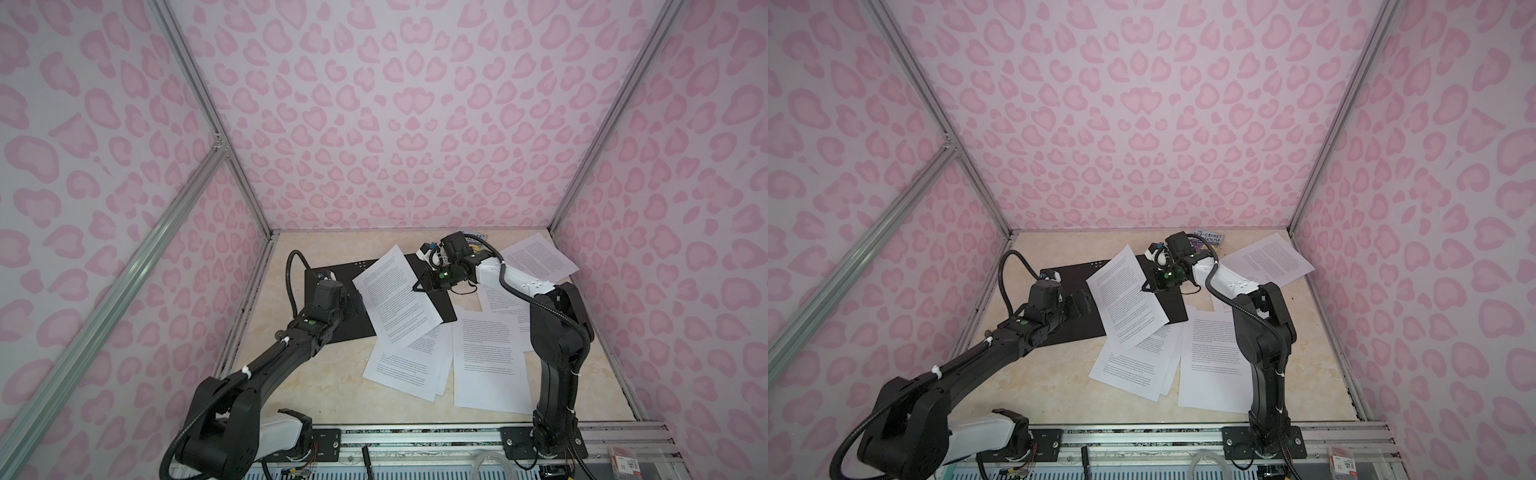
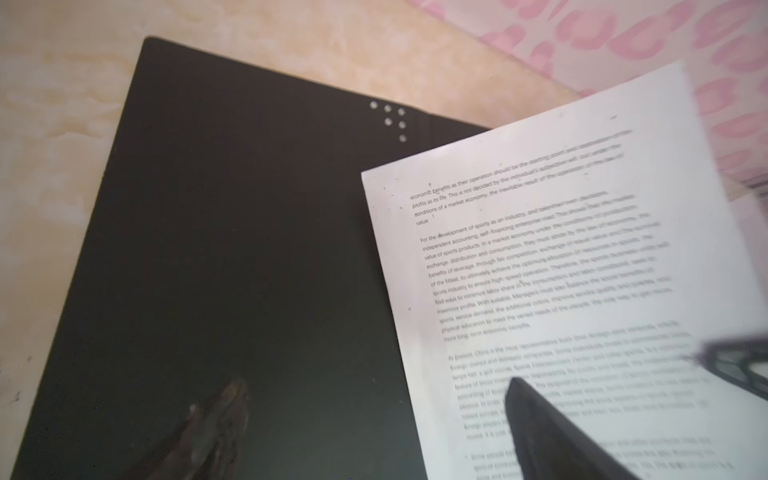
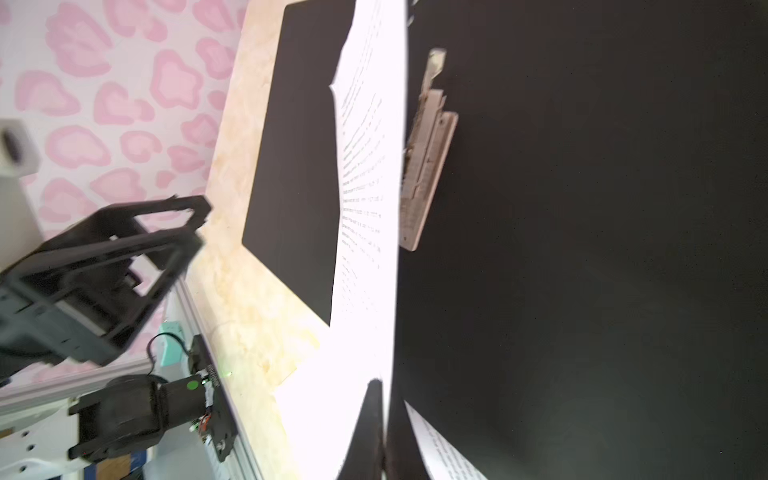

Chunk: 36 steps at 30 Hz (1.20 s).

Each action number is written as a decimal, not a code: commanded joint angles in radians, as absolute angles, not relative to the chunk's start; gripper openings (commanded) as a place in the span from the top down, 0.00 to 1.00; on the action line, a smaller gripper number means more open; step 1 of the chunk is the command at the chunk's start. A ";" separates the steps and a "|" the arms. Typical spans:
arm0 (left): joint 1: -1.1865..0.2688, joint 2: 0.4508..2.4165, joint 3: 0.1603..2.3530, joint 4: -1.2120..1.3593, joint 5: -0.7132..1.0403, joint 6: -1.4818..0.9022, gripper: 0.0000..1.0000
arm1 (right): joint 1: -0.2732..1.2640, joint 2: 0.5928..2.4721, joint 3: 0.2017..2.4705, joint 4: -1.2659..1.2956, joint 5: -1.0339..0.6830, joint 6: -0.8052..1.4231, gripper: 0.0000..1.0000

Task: Put the files into the folder
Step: 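Lower the sheet beside the clip with the right gripper while the left withdraws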

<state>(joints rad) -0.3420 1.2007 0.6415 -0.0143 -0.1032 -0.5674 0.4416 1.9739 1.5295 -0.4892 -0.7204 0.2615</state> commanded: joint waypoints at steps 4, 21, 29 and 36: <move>-0.389 0.893 0.446 0.283 0.004 -0.535 0.02 | 0.380 1.888 1.423 -0.410 -0.528 0.347 1.00; -0.488 0.854 0.454 0.305 0.094 -0.504 0.02 | 0.312 1.940 1.477 -0.505 -0.436 0.339 1.00; -0.488 0.860 0.461 0.289 0.080 -0.495 0.02 | 0.355 1.968 1.532 -0.473 -0.484 0.309 1.00; -0.488 0.882 0.471 0.281 0.074 -0.493 0.02 | 0.378 1.992 1.566 -0.459 -0.528 0.295 1.00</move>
<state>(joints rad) -0.4892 0.8757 0.4572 0.2768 0.0811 -0.5037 0.3748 1.9816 1.5558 -0.4767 -0.5018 0.3126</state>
